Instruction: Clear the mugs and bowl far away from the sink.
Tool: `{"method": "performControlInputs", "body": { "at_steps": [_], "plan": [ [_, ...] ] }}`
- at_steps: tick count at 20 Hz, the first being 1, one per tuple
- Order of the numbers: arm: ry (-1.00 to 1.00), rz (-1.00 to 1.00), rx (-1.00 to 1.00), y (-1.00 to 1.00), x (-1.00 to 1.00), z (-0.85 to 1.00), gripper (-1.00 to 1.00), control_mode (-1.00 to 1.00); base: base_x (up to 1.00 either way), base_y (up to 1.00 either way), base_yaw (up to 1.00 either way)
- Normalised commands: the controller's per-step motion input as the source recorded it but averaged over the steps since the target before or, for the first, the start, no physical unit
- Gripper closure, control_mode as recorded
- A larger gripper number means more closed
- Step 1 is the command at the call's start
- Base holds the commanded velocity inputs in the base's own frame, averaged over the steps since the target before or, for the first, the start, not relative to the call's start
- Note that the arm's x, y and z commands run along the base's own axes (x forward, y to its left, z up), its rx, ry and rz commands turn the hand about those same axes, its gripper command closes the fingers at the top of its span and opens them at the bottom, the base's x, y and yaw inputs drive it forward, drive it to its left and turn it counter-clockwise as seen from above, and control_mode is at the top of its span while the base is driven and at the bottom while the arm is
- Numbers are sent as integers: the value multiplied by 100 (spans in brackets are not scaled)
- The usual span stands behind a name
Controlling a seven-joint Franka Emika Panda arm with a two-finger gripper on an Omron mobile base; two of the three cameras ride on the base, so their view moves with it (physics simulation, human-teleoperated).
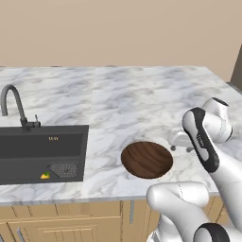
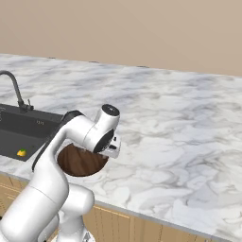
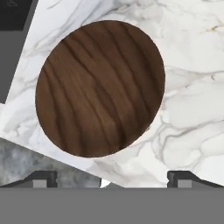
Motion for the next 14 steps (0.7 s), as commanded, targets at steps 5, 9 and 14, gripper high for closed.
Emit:
{"method": "performControlInputs", "body": {
  "at_steps": [5,9,14],
  "plan": [
    [0,-4,0,-7,17,-30,-100,-100,0,0,0],
    [0,-1,0,-13,17,-29,-100,-100,0,0,0],
    [0,0,0,-9,14,-27,-100,-100,0,0,0]
  ]
}}
